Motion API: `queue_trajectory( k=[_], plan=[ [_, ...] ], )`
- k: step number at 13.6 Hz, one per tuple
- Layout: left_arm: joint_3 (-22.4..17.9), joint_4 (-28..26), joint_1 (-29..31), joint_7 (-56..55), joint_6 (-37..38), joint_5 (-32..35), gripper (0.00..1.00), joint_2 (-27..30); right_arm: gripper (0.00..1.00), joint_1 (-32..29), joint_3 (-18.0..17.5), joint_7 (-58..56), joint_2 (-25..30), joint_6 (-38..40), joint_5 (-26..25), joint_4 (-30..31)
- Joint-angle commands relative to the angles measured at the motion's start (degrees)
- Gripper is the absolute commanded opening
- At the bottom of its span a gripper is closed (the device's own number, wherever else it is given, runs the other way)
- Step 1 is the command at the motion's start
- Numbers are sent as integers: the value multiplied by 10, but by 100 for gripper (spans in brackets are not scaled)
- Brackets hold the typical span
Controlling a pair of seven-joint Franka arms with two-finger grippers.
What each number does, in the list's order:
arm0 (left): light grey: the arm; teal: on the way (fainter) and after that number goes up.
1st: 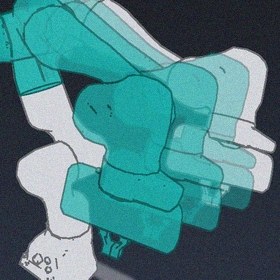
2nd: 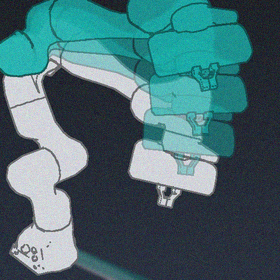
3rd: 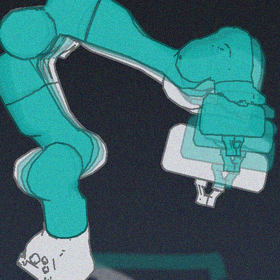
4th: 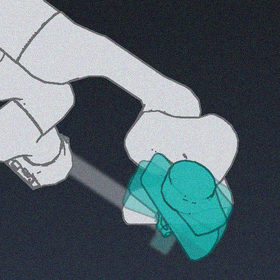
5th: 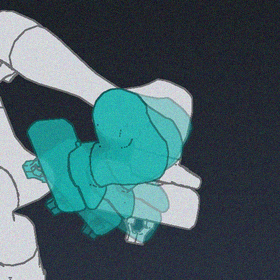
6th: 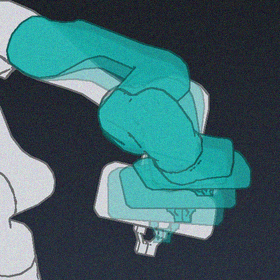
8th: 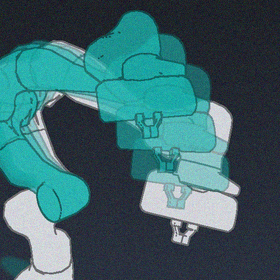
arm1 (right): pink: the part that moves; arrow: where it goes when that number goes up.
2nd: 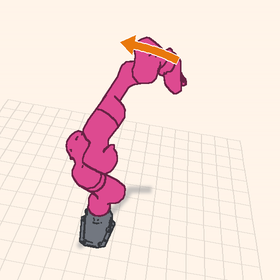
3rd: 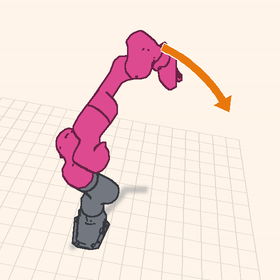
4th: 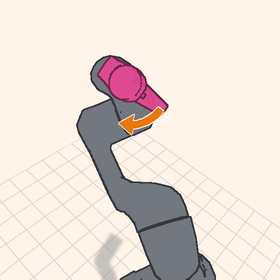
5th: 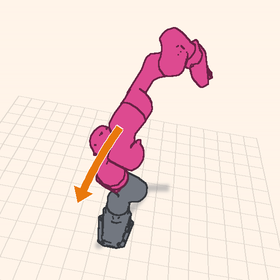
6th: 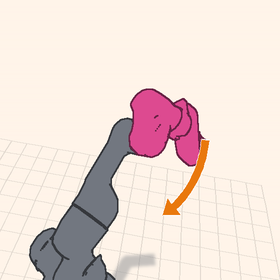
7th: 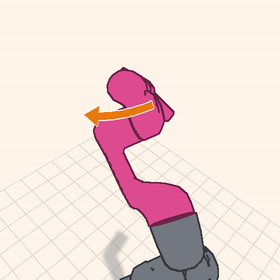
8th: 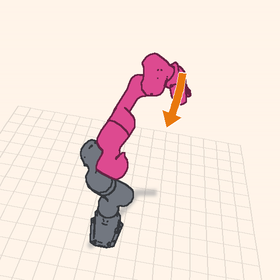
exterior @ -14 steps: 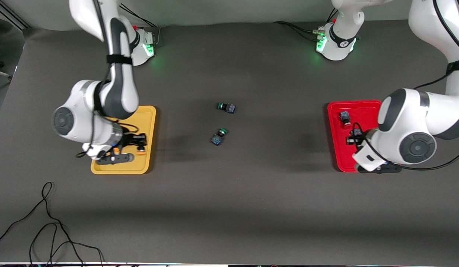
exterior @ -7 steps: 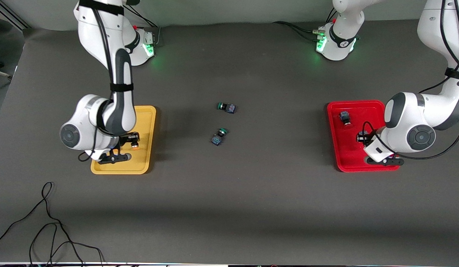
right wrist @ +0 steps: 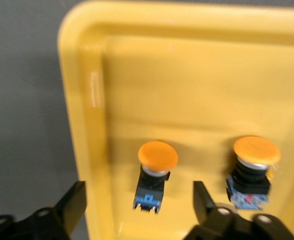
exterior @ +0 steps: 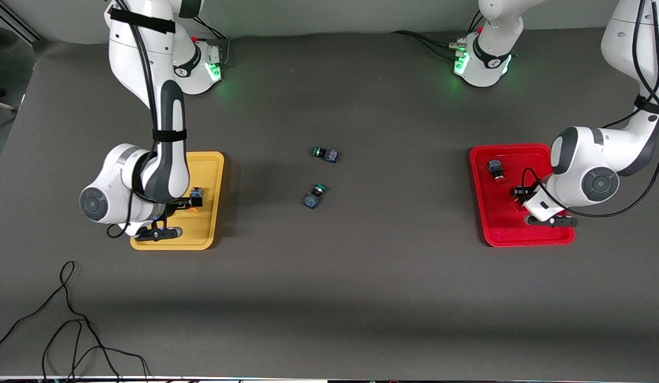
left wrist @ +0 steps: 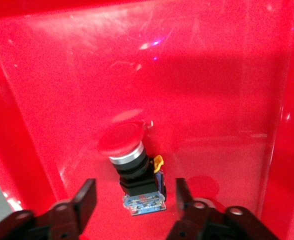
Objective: Place red and yellow buttons in trays
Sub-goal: 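Open both grippers and lift both arms away from the trays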
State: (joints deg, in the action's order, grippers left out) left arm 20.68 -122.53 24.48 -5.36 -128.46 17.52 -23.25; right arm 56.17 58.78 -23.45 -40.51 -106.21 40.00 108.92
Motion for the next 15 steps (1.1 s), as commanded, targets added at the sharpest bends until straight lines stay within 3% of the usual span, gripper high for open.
queue_trajectory(
  k=[1,5,7,10,13,15],
  plan=[
    [4,2,0,13,29,7,100,48,100,3,50,52,24,112,-35,-87],
    [28,34,-20,14,104,0,99,141,100,11,112,131,37,245,-39,-206],
    [54,57,-21,13,165,-8,99,192,100,47,146,163,53,271,-64,-224],
    [72,168,-22,13,319,-90,99,218,100,104,206,171,59,271,-70,-225],
    [67,212,-17,49,370,-118,99,239,100,105,219,172,69,271,-71,-242],
    [54,208,-10,65,373,-139,100,262,100,83,196,199,96,271,-98,-260]
  ],
)
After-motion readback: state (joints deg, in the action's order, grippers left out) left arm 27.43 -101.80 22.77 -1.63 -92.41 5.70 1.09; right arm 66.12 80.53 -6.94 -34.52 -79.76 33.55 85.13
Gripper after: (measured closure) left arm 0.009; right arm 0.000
